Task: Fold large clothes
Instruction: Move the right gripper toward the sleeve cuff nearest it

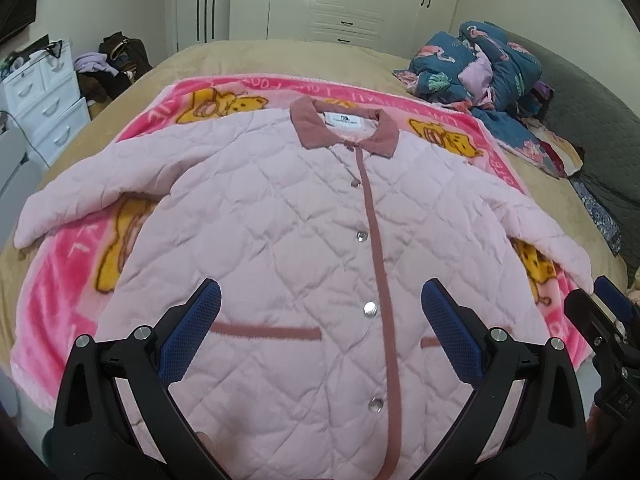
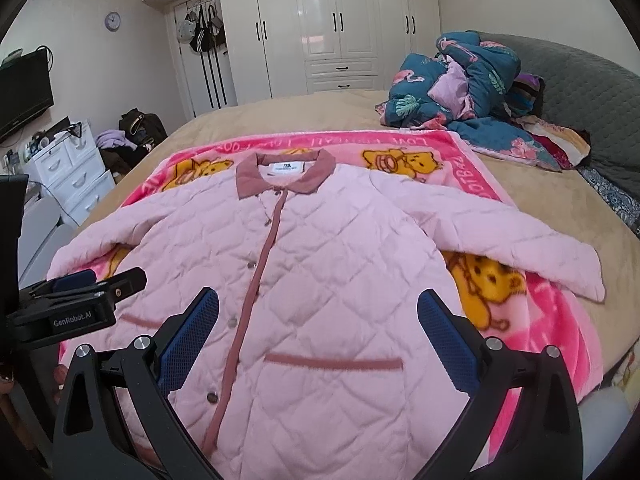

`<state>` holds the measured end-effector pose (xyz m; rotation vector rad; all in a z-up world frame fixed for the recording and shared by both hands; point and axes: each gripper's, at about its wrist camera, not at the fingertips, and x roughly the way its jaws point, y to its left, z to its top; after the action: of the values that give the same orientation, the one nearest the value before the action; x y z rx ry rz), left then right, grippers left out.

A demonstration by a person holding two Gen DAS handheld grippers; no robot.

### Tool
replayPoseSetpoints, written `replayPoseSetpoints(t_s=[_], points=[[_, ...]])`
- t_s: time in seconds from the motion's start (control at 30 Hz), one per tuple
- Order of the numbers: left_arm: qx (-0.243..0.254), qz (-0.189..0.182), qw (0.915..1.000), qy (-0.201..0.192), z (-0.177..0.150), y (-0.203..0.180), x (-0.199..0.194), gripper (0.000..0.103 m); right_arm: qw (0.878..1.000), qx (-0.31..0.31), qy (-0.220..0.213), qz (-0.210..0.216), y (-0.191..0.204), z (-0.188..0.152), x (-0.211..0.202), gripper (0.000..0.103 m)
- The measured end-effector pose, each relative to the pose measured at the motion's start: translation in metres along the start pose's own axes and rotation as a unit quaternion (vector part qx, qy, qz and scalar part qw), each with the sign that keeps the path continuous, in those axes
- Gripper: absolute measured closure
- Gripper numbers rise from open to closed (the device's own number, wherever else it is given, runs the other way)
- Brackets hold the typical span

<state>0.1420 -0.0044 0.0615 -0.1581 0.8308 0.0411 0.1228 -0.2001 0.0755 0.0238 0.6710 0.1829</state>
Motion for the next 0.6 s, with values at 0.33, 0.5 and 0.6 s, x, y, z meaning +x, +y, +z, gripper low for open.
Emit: replayPoseSetpoints(t_s=[0.33,0.5,0.6], points=[[-0.008,0.012,0.9998,-0.016,0.034,-0.012,0.005,0.009,1.000,0.002,-0.020,0.006,-0.012,0.045,0.021,0.004],[-0.007,0.018,0.9997,-0.018,0.053,-0.021,0.013,0.009,0.999,0.012,-0.033,0.002,-0.026,0.071,0.033,0.004],[-0.011,0.013,0.9997,-0.020,0.062,-0.026,0.019,0.009,0.999,0.024,-0.043,-0.007,-0.041,0.088,0.042,0.004]])
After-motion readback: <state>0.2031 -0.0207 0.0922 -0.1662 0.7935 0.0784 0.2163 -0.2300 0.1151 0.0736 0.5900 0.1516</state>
